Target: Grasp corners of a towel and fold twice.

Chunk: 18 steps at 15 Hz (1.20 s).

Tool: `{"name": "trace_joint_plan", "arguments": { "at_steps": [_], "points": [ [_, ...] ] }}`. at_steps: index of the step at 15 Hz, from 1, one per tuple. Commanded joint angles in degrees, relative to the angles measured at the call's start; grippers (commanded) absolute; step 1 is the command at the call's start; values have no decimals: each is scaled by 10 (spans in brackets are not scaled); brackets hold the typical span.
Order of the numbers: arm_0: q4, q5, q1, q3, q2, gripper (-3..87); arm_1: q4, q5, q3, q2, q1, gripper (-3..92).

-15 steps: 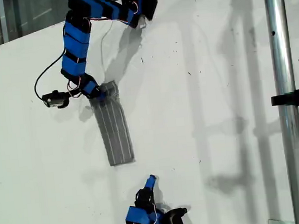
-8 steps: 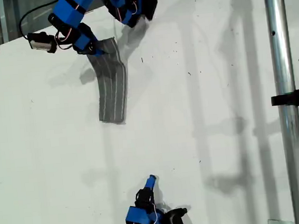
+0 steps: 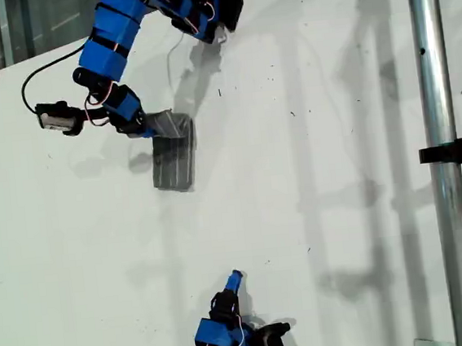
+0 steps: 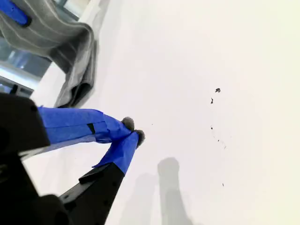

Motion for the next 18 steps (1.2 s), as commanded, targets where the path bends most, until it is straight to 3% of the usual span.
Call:
{"name": "trace_joint_plan", "arguments": {
  "at_steps": [1,4,7,8,12,13,14,16,18],
  "points": [
    [-4,-4,6,4,3,-29,-51,-8,-57,-57,-5,-3],
    [-4,-4,6,4,3,-29,-112,-4,-71,-138,-15,12],
    [-4,-3,4,4,3,-29,-146,-7,-109,-142,-31,366],
    [-4,-2,4,4,3,-29,-168,-17,-125,-126,-34,371],
    [-3,-3,2,4,3,-29,-175,-19,-113,4,11,300],
    [-2,-4,4,4,3,-28,-146,-18,-76,57,25,184],
    [3,-9,3,4,3,-26,-97,-14,-28,106,36,129],
    [11,-27,2,4,3,-28,-6,32,121,216,39,52],
    [29,-51,5,4,3,-28,-4,105,352,396,18,-3]
  ]
}}
